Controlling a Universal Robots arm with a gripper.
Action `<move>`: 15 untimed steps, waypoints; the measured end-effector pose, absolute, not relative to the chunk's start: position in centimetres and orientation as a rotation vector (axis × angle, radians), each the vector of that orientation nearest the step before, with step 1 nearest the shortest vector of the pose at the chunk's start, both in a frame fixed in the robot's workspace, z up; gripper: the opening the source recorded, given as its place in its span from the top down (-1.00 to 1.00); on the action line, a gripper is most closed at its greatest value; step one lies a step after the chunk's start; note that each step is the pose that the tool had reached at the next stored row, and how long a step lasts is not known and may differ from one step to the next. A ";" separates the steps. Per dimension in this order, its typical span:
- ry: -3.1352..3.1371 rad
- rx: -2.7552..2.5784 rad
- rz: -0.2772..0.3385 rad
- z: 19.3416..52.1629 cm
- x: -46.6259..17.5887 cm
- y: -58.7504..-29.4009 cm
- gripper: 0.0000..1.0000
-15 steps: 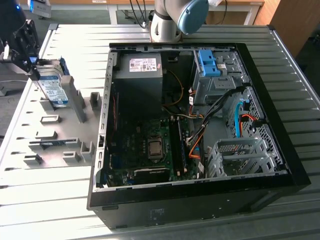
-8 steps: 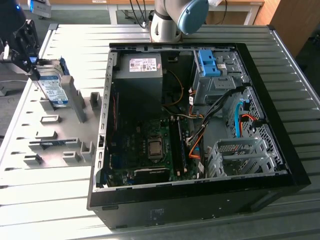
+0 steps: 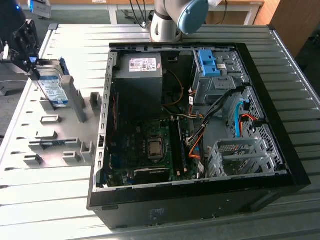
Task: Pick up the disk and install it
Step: 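Pick up the disk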
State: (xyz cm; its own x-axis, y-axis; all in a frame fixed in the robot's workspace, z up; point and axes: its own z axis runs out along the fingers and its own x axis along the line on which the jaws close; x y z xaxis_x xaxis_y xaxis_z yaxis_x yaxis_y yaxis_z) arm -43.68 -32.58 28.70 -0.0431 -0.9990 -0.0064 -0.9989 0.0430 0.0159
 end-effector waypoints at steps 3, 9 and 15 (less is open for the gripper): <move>-2.267 2.165 -0.025 28.7 -43.7 -32.6 0.11; -2.270 2.163 -0.025 28.7 -43.7 -32.6 0.14; -2.272 2.160 -0.025 28.7 -43.7 -32.6 0.27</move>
State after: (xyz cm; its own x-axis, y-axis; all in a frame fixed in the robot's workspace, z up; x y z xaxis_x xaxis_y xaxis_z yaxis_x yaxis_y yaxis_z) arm -43.68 -32.58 28.70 -0.0504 -0.9987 -0.0065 -0.9986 0.0503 0.0158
